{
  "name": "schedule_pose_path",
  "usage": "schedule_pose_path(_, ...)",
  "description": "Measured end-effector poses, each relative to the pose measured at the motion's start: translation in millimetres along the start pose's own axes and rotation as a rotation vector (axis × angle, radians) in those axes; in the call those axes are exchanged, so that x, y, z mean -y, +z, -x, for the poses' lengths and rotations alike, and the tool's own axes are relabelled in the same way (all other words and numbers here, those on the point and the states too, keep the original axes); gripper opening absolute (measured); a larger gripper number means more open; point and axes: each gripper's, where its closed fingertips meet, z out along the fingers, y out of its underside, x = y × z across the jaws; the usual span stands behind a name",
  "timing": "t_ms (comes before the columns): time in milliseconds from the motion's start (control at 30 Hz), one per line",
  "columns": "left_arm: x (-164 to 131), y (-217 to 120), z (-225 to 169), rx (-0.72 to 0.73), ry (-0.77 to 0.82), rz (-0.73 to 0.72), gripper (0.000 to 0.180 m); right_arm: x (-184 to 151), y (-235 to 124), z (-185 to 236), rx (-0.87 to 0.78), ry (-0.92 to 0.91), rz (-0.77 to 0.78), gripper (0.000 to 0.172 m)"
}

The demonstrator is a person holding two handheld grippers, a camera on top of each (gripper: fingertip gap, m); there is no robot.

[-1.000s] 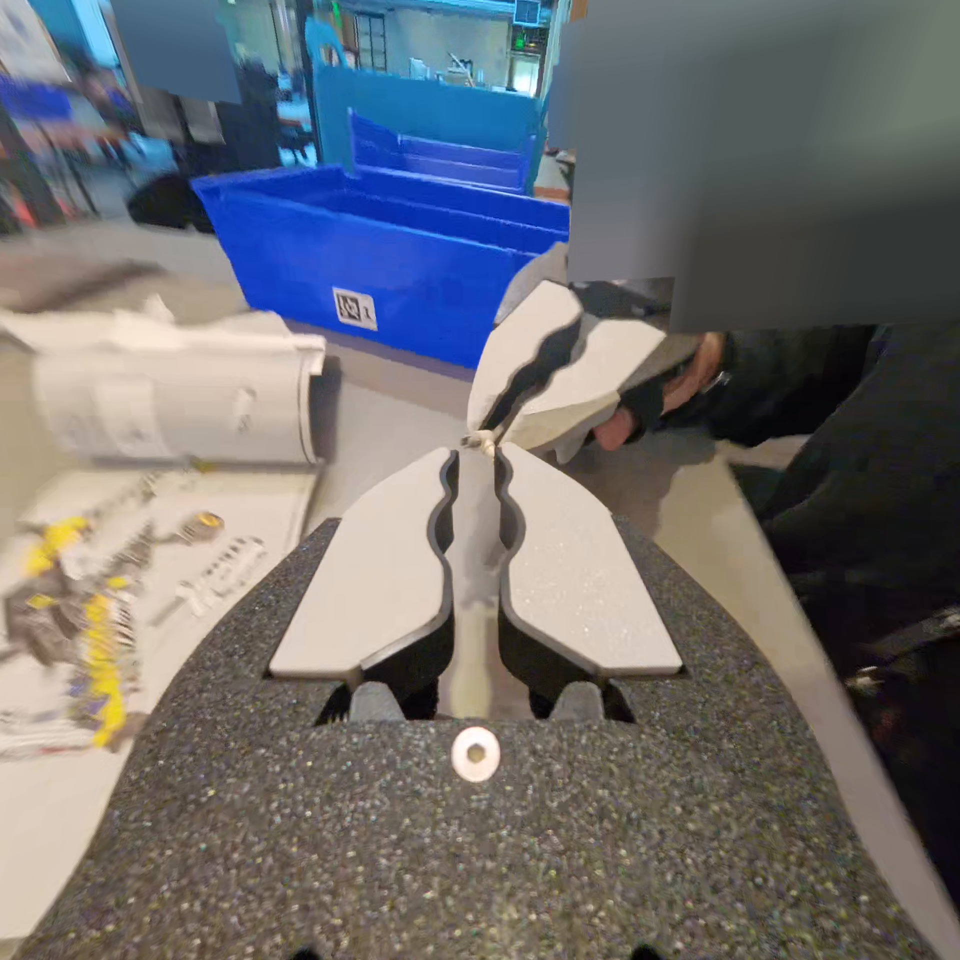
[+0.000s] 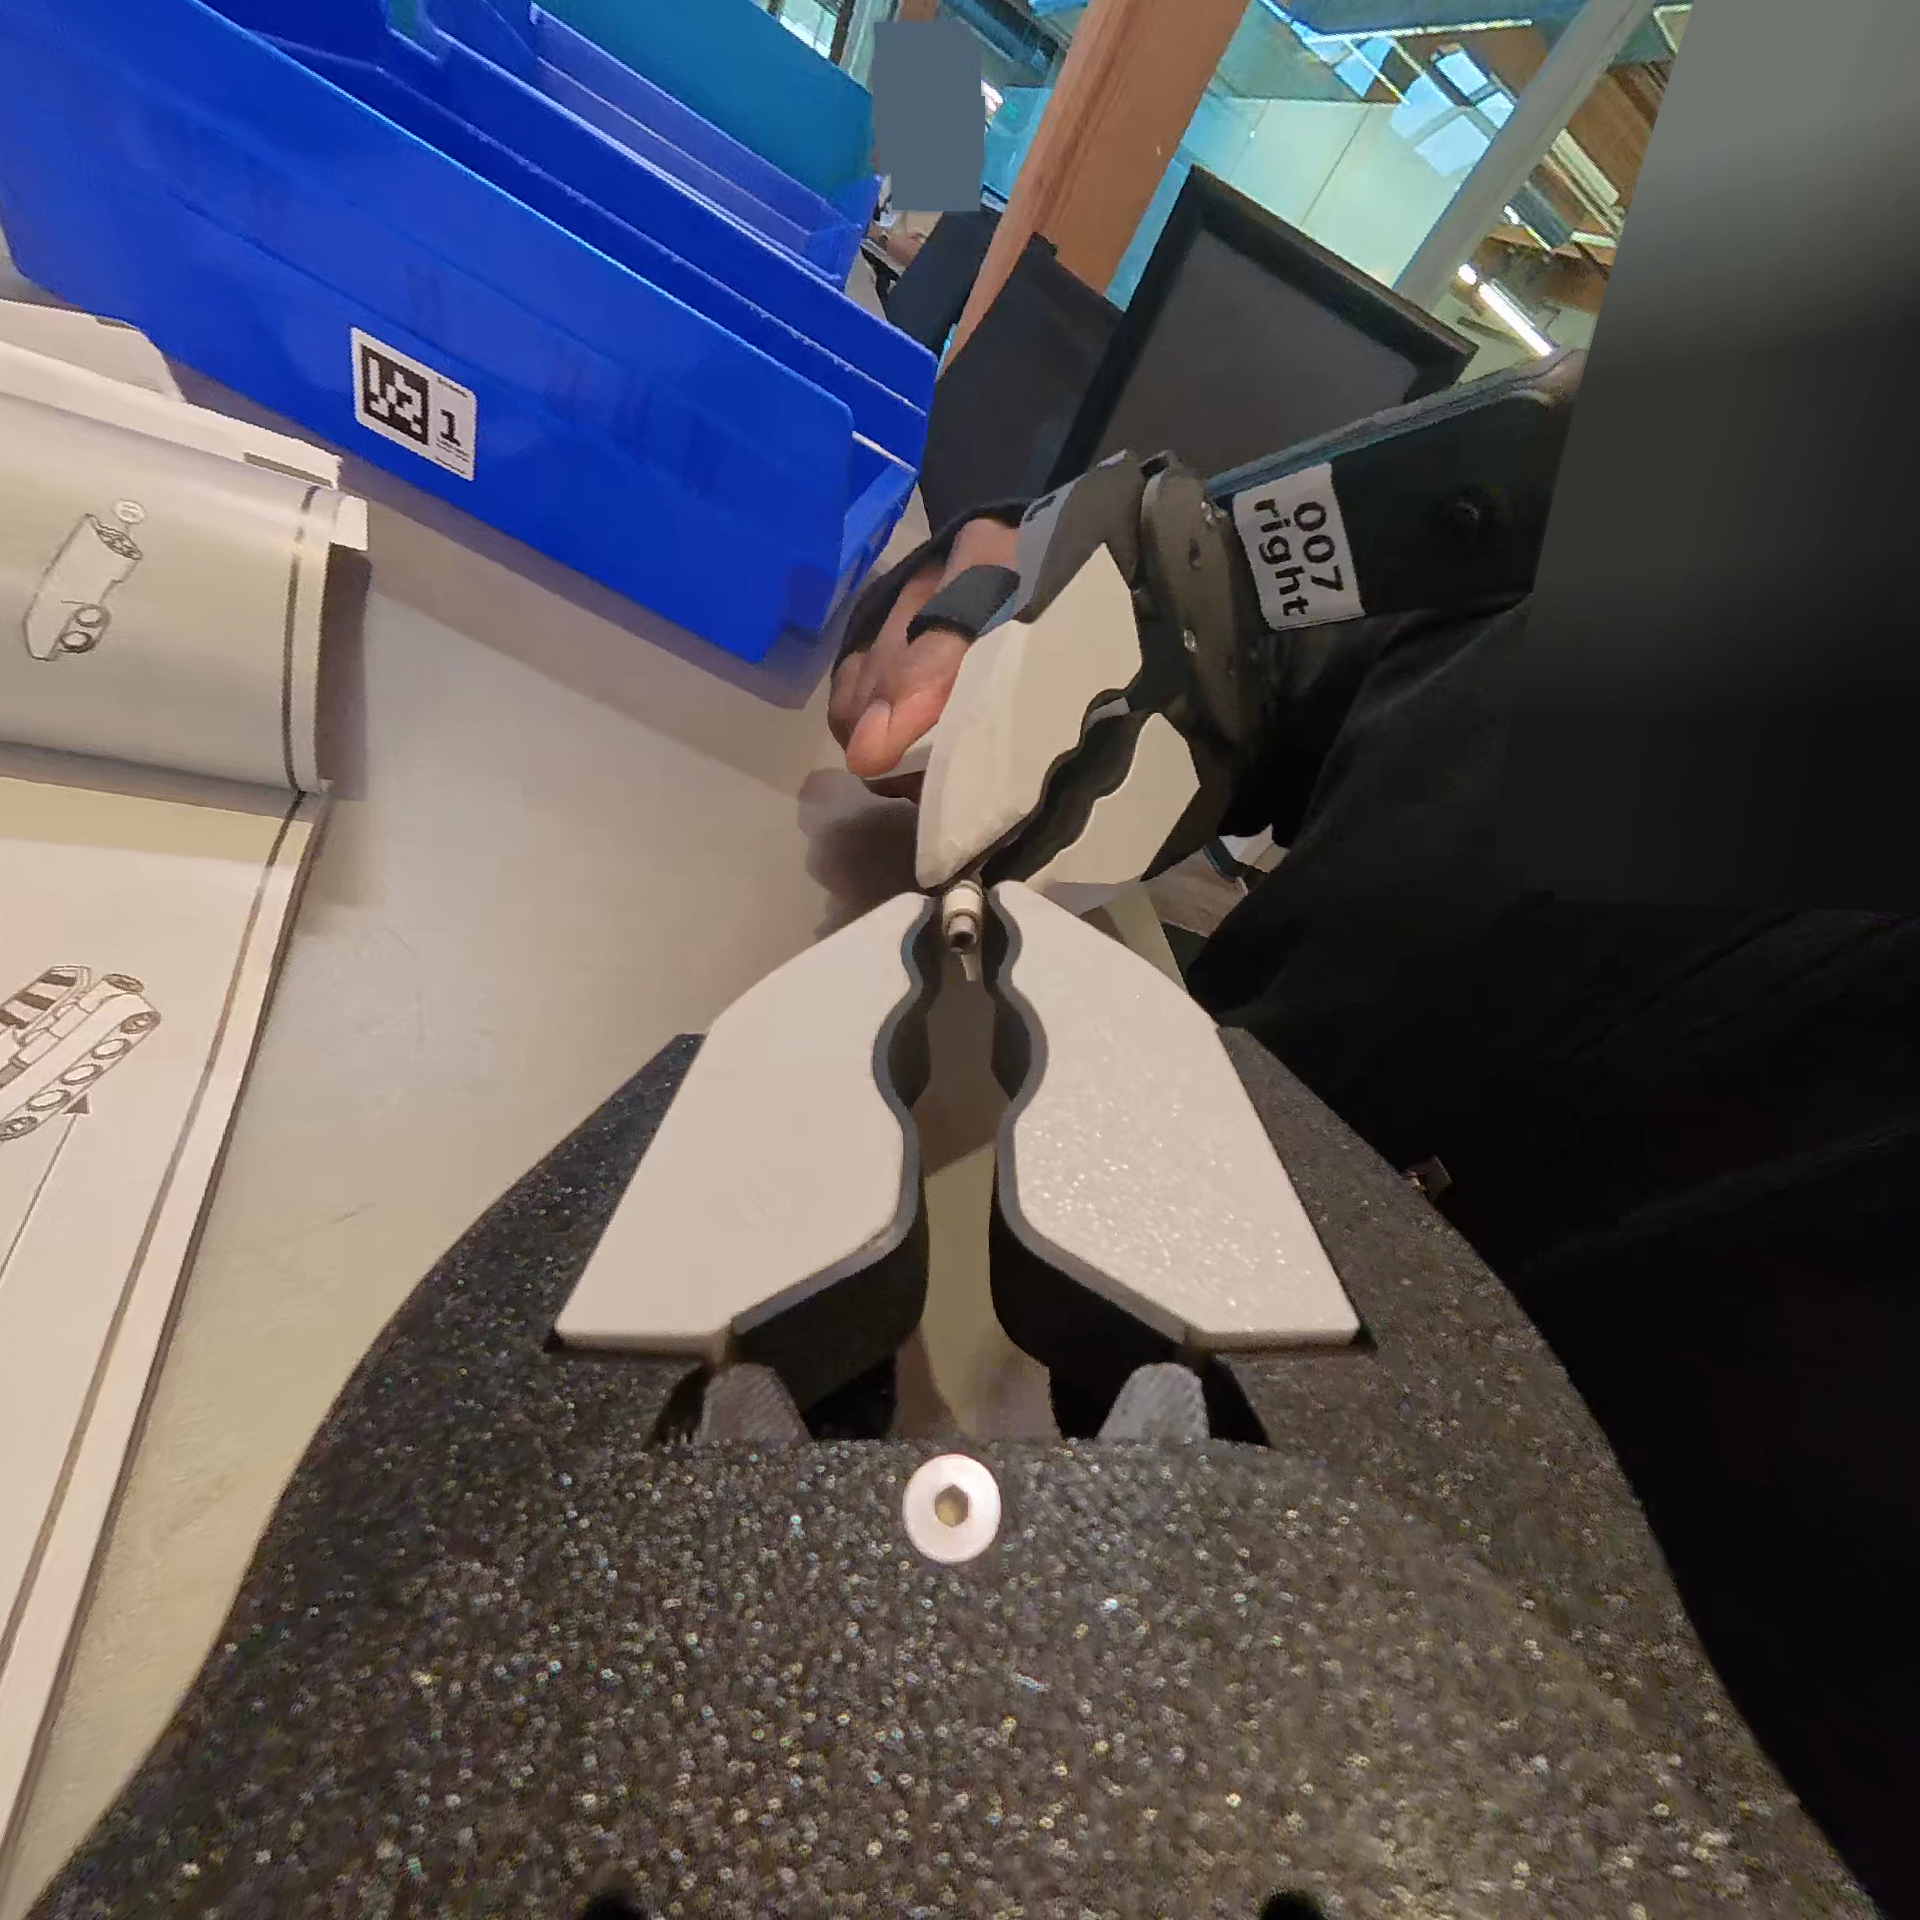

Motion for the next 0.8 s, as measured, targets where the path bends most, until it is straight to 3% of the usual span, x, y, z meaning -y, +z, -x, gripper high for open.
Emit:
schedule_pose_path(333,-7.3,0.6,-5.6,-0.041,0.026,0.05,0.008,-2.8,-8.1,7.7,0.039,0.039,-0.039,0.006)
schedule_pose_path(467,8.1,-36.8,14.6,0.029,-0.02,-0.084,0.007,-32.9,-32.1,-2.8,-0.009,0.094,0.021,0.006)
schedule_pose_path(567,-7.3,-19.8,9.4,0.053,0.084,0.039,0.008,-33.1,-36.8,2.6,-0.02,0.067,0.042,0.006)
schedule_pose_path(700,-13.1,-19.5,8.0,0.064,0.091,0.071,0.008,-28.9,-62.2,-21.3,-0.171,0.107,0.052,0.006)
schedule_pose_path(800,-11.6,-21.7,8.2,0.068,0.091,0.056,0.008,-32.5,-111.7,-62.3,-0.42,0.122,0.111,0.006)
